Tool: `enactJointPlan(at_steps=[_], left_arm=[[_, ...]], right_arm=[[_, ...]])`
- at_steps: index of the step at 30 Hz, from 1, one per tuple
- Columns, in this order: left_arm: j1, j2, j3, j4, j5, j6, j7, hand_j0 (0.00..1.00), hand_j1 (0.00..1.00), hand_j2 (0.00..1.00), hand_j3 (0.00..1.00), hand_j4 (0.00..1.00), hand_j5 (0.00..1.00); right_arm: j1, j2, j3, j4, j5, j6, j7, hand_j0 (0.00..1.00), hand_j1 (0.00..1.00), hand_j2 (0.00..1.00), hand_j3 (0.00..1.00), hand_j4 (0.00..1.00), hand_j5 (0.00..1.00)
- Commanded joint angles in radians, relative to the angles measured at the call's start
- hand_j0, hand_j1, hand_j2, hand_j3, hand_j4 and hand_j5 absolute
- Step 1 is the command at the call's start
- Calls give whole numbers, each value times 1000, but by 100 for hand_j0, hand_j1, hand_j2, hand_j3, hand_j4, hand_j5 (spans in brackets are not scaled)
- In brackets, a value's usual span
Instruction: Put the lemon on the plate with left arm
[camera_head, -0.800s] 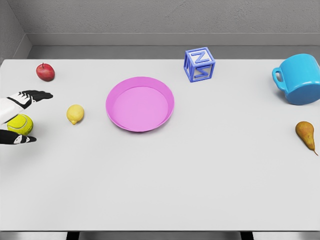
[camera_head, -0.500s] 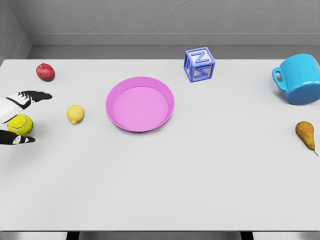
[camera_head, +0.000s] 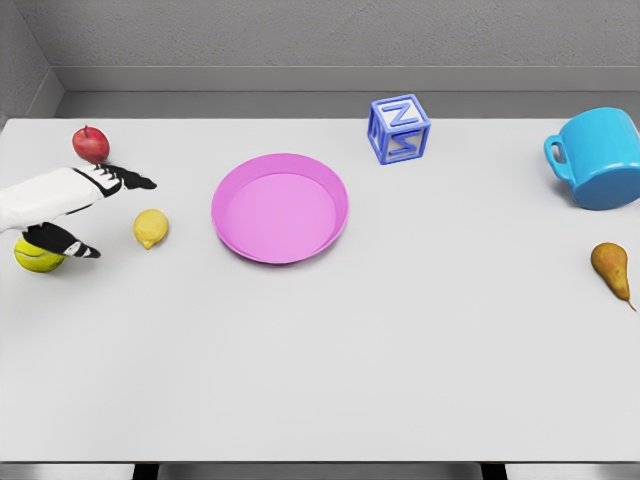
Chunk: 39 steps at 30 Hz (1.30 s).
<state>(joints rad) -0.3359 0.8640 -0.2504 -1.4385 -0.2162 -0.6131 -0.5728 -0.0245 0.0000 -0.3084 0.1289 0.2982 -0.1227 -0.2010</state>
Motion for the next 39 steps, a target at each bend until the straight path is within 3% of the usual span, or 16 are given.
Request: enactJointPlan(at_steps=[1, 3, 6, 11, 15, 17, 22, 25, 29, 36, 39], left_arm=[[0, 21, -63, 13, -3, 2, 1, 100, 100, 100, 100, 100, 100], [-23, 41, -72, 62, -2, 2, 4, 100, 100, 100, 100, 100, 100], [-87, 33, -142, 78, 0, 2, 7, 100, 100, 100, 100, 100, 100], [-98, 41, -151, 90, 0, 2, 4, 100, 100, 100, 100, 100, 100], [-170, 18, -236, 90, -77, 2, 2, 100, 100, 100, 100, 100, 100], [-209, -32, -283, 90, -103, 2, 2, 100, 100, 100, 100, 100, 100], [-221, -86, -283, 101, -172, 2, -1, 100, 100, 100, 100, 100, 100], [-239, -105, -282, 210, -175, 2, -1, 100, 100, 100, 100, 100, 100], [-255, -134, -283, 248, -200, 2, -1, 100, 100, 100, 100, 100, 100], [-261, -148, -283, 263, -215, 2, -2, 100, 100, 100, 100, 100, 100], [-261, -148, -285, 270, -218, 2, -2, 92, 92, 92, 92, 92, 92]], right_arm=[[0, 0, 0, 0, -1, 0, 0, 100, 100, 100, 100, 100, 100], [0, 0, 0, 0, -1, 0, 0, 100, 100, 100, 100, 100, 100], [0, 0, 0, 0, -1, 0, 0, 100, 100, 100, 100, 100, 100], [0, 0, 0, 0, -1, 0, 0, 100, 100, 100, 100, 100, 100], [0, 0, 0, 0, -1, 0, 0, 100, 100, 100, 100, 100, 100], [0, 0, 0, 0, -1, 0, 0, 100, 100, 100, 100, 100, 100], [0, 0, 0, 0, -1, 0, 0, 100, 100, 100, 100, 100, 100], [0, 0, 0, 0, -1, 0, 0, 100, 100, 100, 100, 100, 100], [0, 0, 0, 0, -1, 0, 0, 100, 100, 100, 100, 100, 100], [0, 0, 0, 0, -1, 0, 0, 100, 100, 100, 100, 100, 100], [0, 0, 0, 0, -1, 0, 0, 100, 100, 100, 100, 100, 100]])
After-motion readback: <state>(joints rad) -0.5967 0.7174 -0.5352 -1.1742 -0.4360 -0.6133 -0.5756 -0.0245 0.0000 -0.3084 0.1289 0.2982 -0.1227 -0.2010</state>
